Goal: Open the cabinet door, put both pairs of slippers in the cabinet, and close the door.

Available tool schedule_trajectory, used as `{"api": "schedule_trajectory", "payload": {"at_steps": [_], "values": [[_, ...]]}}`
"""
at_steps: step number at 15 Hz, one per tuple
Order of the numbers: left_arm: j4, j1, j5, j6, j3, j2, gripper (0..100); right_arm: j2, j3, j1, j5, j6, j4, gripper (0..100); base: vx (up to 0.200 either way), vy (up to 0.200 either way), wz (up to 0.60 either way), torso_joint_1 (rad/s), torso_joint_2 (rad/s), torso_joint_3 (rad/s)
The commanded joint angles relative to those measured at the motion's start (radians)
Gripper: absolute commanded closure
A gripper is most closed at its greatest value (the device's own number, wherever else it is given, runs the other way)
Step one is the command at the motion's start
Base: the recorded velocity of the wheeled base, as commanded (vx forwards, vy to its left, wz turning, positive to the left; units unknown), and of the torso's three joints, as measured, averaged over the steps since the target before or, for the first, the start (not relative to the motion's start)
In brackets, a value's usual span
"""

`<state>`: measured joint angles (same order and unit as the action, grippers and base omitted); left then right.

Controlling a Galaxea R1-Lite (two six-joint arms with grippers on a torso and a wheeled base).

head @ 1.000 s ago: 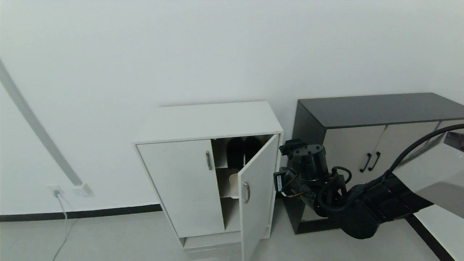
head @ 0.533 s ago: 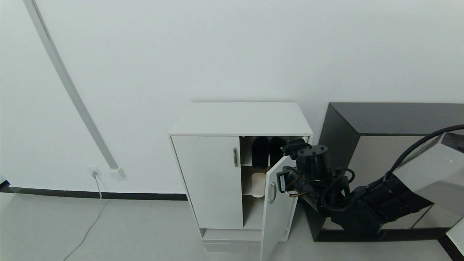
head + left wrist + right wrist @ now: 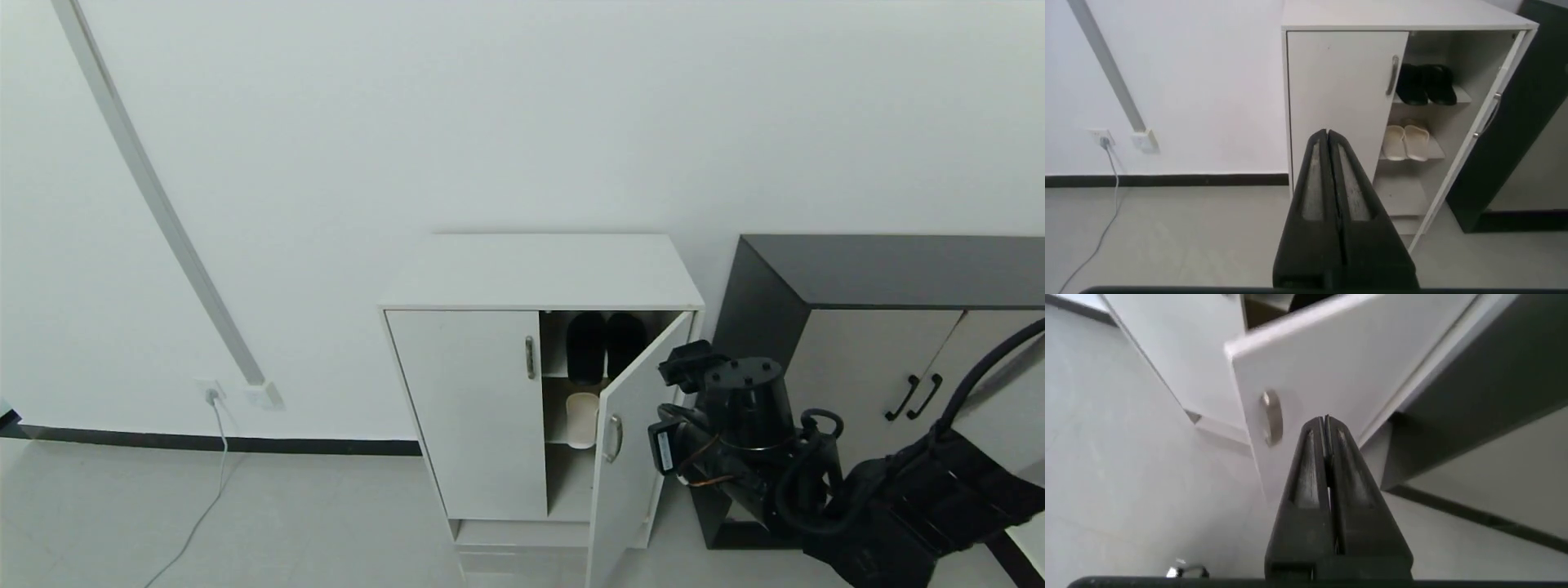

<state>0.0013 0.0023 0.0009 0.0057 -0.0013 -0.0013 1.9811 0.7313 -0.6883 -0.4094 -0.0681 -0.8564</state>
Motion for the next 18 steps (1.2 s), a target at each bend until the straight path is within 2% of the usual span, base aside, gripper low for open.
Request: {"api": "schedule_trajectory", "payload": {"at_steps": [1, 4, 7, 11, 18], "values": [[0.000, 0.001, 0.001, 0.000, 0.000, 0.001, 100, -0.033, -0.062, 0.000, 0.001, 0.002, -0.027, 100, 0.200, 0.000, 0.00, -0.012, -0.01, 0.036], [0.000, 0.001, 0.001, 0.000, 0.001, 0.001, 100, -0.036, -0.139, -0.013, 0.012, 0.004, -0.082, 100, 0.200, 0.000, 0.00, 0.010, 0.01, 0.002], [0.000, 0.001, 0.001, 0.000, 0.001, 0.001, 100, -0.047, -0.204, -0.019, 0.018, 0.007, -0.130, 100, 0.000, 0.000, 0.00, 0.000, 0.00, 0.000], [0.000, 0.001, 0.001, 0.000, 0.000, 0.001, 100, -0.034, -0.197, -0.025, 0.044, 0.007, -0.130, 100, 0.000, 0.000, 0.00, 0.000, 0.00, 0.000], [0.000, 0.001, 0.001, 0.000, 0.001, 0.001, 100, 0.051, -0.105, -0.025, 0.109, -0.001, -0.135, 100, 0.000, 0.000, 0.00, 0.000, 0.00, 0.000]]}}
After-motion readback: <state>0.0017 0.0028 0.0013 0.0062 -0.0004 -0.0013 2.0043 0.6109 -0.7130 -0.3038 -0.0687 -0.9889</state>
